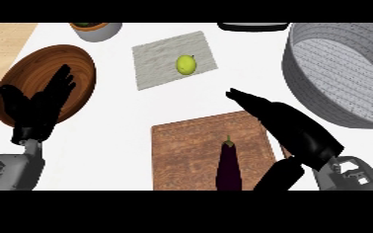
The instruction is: Pick the eggplant from the cutting board and place it in the basket
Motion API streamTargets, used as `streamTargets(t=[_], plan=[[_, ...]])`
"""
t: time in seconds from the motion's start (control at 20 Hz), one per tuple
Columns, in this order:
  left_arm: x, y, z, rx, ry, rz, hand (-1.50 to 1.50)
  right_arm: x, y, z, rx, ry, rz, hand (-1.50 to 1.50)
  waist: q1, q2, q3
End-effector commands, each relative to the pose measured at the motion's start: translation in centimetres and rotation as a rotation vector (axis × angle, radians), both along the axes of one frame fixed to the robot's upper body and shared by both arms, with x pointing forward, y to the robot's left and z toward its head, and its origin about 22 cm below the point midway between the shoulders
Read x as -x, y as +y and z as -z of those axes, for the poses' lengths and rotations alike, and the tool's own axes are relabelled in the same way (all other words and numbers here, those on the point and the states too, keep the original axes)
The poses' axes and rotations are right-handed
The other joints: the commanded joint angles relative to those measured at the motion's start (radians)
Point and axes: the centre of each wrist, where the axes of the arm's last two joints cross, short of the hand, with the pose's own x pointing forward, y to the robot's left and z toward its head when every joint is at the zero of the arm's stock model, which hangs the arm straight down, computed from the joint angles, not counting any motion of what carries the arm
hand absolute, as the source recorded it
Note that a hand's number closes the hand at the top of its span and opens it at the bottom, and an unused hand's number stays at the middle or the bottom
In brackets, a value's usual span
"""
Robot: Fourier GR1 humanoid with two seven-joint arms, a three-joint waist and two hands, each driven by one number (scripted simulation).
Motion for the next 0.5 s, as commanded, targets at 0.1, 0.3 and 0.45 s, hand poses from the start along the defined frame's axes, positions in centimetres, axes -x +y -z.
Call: streamTargets(t=[0.1, 0.3, 0.45], plan=[[-0.4, 1.0, 0.5, -0.001, 0.009, -0.002, 0.0, 1.1, 3.1, 4.5, -0.154, -0.005, 0.045, -1.5, 0.0, 0.001, -0.001], [-1.9, -0.7, -0.9, -0.003, -0.003, 0.022, 0.0, 0.1, 1.9, 8.2, 0.002, 0.04, 0.029, -1.5, -0.002, 0.001, -0.001], [-1.9, -0.7, 0.6, 0.001, 0.005, 0.008, 0.0, -0.4, 3.2, 8.1, 0.046, 0.073, 0.027, -1.5, -0.002, 0.001, -0.001]])
